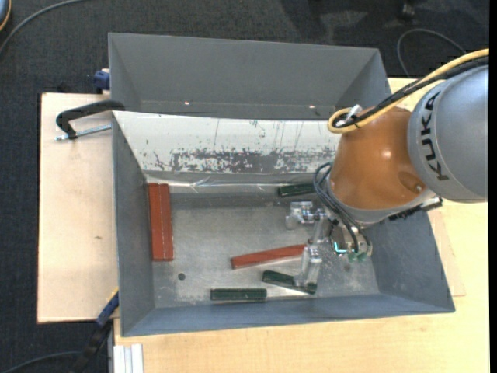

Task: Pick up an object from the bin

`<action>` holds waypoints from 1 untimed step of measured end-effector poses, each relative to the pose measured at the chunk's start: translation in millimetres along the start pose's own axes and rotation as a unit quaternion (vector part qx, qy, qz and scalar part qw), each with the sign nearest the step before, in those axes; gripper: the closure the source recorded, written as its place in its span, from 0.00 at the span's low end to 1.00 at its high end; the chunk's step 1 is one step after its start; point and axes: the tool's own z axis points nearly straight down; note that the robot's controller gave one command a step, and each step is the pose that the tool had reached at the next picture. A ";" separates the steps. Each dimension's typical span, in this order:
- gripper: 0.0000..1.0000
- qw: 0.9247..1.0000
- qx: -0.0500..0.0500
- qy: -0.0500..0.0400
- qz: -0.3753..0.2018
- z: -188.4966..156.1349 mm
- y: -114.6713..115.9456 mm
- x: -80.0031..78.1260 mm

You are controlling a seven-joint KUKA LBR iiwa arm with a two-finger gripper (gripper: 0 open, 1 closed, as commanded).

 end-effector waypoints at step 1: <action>0.00 0.990 -0.001 -0.004 0.142 67.1 22.6 -38.4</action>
Offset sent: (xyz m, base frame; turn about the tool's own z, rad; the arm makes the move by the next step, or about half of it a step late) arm 0.0377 0.0210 -0.0668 0.2864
